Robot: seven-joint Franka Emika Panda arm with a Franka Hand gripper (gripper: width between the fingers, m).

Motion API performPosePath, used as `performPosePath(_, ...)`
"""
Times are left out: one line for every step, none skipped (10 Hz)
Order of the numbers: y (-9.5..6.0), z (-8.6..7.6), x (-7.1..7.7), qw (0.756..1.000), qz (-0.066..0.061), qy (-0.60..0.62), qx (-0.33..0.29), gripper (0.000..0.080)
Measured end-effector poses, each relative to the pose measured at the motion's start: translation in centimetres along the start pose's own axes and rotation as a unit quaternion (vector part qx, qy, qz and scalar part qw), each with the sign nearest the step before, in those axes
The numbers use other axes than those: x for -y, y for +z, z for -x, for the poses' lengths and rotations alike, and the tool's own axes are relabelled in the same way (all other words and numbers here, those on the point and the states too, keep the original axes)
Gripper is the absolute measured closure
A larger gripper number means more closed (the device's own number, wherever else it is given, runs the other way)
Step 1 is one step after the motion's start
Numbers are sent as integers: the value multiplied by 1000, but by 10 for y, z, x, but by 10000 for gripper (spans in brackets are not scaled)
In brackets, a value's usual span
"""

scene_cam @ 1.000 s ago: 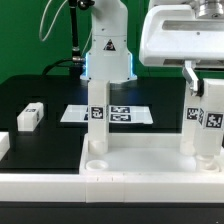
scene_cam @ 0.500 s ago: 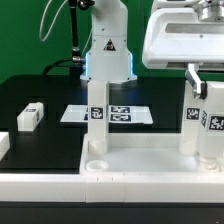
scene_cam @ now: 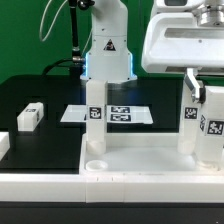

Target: Assemble desk

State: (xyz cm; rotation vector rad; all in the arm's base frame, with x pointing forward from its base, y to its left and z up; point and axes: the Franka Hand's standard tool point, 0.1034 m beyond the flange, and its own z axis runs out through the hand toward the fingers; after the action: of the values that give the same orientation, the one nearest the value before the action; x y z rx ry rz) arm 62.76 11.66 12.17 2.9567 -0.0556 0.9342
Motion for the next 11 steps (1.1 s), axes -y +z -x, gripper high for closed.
performPosePath(2,0,0,1000,0,-1,0,511)
performPosePath(2,0,0,1000,1,-1,-1,511)
performPosePath(2,-1,-3,1000,2,-1,-1,511)
performPosePath(3,-1,-3,1000,2,-2,-3,511)
performPosePath(3,-2,-2,1000,1,-4,-11,511)
performPosePath(4,-3,-1,1000,1,-5,-18,511)
performPosePath(3,-3,-2,1000,1,-5,-18,511)
performPosePath(3,-3,-2,1000,1,-6,-18,511)
performPosePath(3,-3,-2,1000,1,-8,-18,339)
performPosePath(3,-3,-2,1000,1,-8,-18,339)
performPosePath(4,-3,-2,1000,1,-9,-18,195)
